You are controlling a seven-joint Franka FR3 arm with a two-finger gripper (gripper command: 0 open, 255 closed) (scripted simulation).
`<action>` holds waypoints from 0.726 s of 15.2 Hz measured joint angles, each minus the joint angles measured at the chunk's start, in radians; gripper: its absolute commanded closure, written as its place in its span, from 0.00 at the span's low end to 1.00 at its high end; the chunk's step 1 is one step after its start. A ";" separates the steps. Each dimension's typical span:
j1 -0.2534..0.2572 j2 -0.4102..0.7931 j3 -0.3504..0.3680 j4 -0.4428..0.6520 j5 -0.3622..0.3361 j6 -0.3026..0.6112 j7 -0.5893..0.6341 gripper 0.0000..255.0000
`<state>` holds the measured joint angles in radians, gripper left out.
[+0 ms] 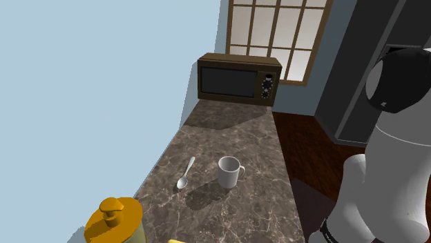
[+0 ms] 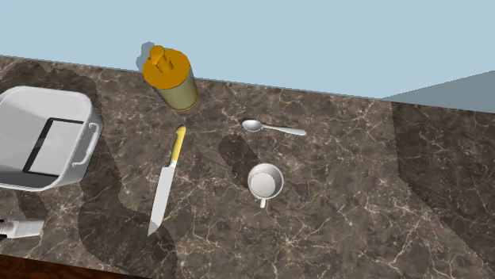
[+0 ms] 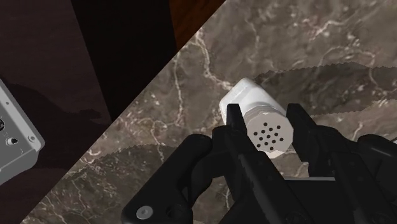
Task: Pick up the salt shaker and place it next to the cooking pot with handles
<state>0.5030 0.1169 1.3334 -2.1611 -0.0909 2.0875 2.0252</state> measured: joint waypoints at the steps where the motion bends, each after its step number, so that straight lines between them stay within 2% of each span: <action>1: 0.000 0.000 0.000 0.000 0.000 0.000 0.000 0.00; 7: 0.000 0.000 0.000 0.000 0.000 0.000 0.000 0.00; 9: -0.039 -0.053 0.028 0.026 0.055 -0.038 -0.042 0.00; 11: -0.078 -0.144 0.045 0.065 0.150 -0.096 -0.114 0.00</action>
<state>0.4247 -0.0272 1.3783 -2.0959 0.0590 1.9913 1.9117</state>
